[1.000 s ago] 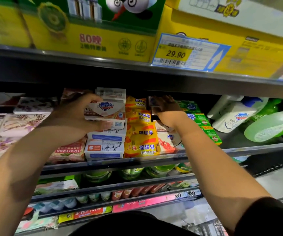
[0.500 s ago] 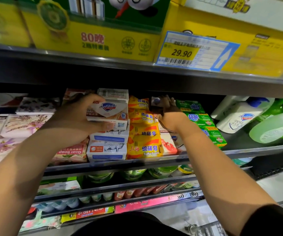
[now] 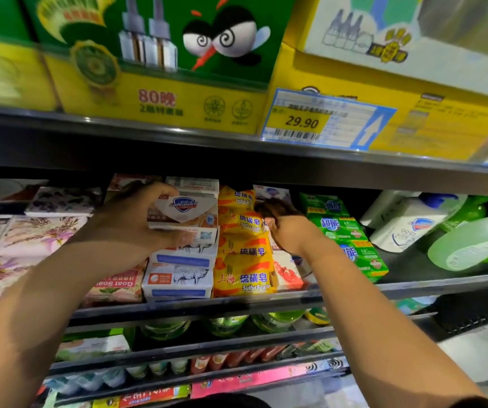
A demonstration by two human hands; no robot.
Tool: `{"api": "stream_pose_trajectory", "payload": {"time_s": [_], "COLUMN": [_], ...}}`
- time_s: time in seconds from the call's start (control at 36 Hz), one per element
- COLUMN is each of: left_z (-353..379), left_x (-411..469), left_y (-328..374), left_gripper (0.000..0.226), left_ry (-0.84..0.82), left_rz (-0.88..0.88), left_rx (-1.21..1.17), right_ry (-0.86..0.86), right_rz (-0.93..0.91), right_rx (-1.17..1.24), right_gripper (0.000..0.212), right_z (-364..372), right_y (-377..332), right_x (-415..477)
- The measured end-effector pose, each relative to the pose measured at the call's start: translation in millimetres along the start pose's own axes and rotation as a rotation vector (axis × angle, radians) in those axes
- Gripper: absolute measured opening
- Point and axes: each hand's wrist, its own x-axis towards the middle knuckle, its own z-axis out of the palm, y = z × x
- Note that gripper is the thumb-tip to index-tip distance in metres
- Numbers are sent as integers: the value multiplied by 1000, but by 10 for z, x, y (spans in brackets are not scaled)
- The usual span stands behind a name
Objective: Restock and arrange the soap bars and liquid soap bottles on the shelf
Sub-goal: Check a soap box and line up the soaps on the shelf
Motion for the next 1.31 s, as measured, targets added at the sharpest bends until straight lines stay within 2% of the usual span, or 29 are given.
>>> {"api": "stream_pose_trajectory", "payload": {"time_s": [0.03,0.11,0.17,0.28,0.44,0.58,0.69,0.75,0.81,0.83,0.92,0.97,1.08,1.14,1.19,1.31], "left_z": [-1,2,2,16,41,57,27,13,31,51,164,267,455,512,554,575], "left_x": [2,22,29,26,29,-4,-39,-50,-53,-54,-39,-3,70,100,126,137], "left_y": [1,-18,-24,-22,-39,-19,65,138,218,273,472,604,749,780,790,781], "left_gripper": [72,74,76,70,69,67,73,78,74,72,75,85,81,80,78,70], "left_ry": [5,0,-13,-6,30,69,73,73,75,72,13,-39,-59,-77,-121,-125], "left_rz": [1,-10,-12,3,-2,16,45,57,82,97,115,121,168,206,251,267], "left_rx": [11,15,-5,-32,-33,-31,-46,-24,14,9,-62,-31,206,267,264,193], "right_ry": [-2,24,2,-125,-92,-34,-46,-28,47,85,55,16,77,100,124,172], "right_rz": [6,-1,-12,34,-3,-53,-13,4,8,4,-112,-184,-215,-258,-266,-212], "right_rx": [20,100,118,131,3,79,-15,-37,77,216,698,835,1078,1143,1128,875], "right_gripper": [41,63,68,47,44,47,35,34,41,42,23,49,69,78,71,58], "right_z": [-22,-110,-140,-124,-182,-154,-268,-327,-381,-401,-462,-434,-409,-399,-383,-335], "right_y": [-3,-18,-29,-36,48,65,36,19,-16,-48,-182,-223,-119,-42,10,128], "right_x": [23,78,99,28,44,27,-117,-232,-391,-467,-713,-803,-936,-999,-1016,-928]}}
